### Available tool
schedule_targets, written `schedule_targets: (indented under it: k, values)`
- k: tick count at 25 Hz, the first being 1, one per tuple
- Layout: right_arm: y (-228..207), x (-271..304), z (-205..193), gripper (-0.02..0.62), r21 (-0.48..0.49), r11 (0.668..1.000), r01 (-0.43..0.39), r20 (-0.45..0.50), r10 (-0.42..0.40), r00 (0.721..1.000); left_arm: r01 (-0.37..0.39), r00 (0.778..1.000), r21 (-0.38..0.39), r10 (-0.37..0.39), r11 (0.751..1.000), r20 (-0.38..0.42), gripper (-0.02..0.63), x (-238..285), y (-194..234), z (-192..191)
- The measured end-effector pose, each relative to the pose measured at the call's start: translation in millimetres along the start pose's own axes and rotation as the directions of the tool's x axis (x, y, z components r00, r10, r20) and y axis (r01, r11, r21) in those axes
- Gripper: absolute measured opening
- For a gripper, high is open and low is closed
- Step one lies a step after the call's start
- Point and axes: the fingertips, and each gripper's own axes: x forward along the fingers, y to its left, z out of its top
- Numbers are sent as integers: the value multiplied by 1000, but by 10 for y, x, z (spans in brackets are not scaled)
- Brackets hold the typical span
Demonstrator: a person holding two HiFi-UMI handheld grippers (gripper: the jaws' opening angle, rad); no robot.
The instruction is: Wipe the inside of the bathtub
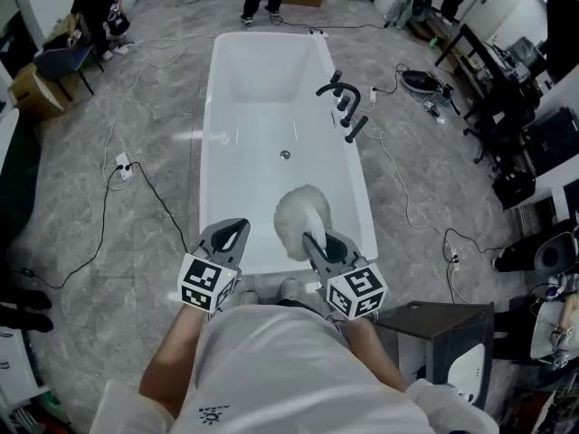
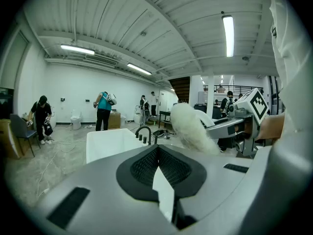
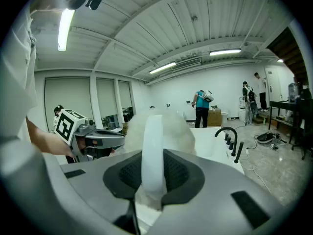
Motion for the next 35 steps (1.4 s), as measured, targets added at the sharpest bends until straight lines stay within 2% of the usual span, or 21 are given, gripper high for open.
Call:
schedule_targets:
  k: [8,12,16,18,19,22,25,27,29,30,32,35]
  values:
    - [-53,24,-67,91,1,999,-35,-10,35,999,-41,999,-10,41,999,-15,11,22,5,-57]
    - [-139,71,-97,91,-8,995,-99,-29,99,995,-90,996,-30,90,995,-27,11,75,-41,-97]
    - [-269,173,-153,92,23,977,-213,-33,213,976,-136,990,-67,132,988,-55,11,219,-99,-200]
    - [-292,295,-320,92,31,954,-299,-53,300,952,-181,981,-134,169,974,-95,12,229,-98,-396]
    - [-279,395,-438,91,36,935,-353,-77,354,932,-215,972,-167,196,962,-126,11,188,-88,-539]
    - [-6,723,-738,92,79,853,-517,-165,522,837,-332,929,-234,274,914,-248,11,-217,-15,-1035]
    - [505,1027,-751,92,124,779,-615,-166,627,761,-430,889,-311,338,847,-310,11,-811,289,-1421]
    - [879,1252,-718,91,158,742,-652,-152,670,726,-489,865,-369,386,790,-320,11,-1165,554,-1635]
    - [1240,1424,-710,92,185,716,-673,-157,698,699,-521,850,-403,419,752,-318,11,-1447,761,-1808]
    - [1422,1516,-706,92,193,709,-679,-165,705,690,-525,849,-410,426,746,-312,12,-1566,879,-1871]
    - [1806,1758,-699,92,203,704,-680,-184,710,680,-511,858,-414,420,753,-294,12,-1793,1177,-1987]
    - [2388,2247,-658,92,206,729,-653,-209,685,698,-464,883,-387,377,797,-280,11,-2161,1788,-2167]
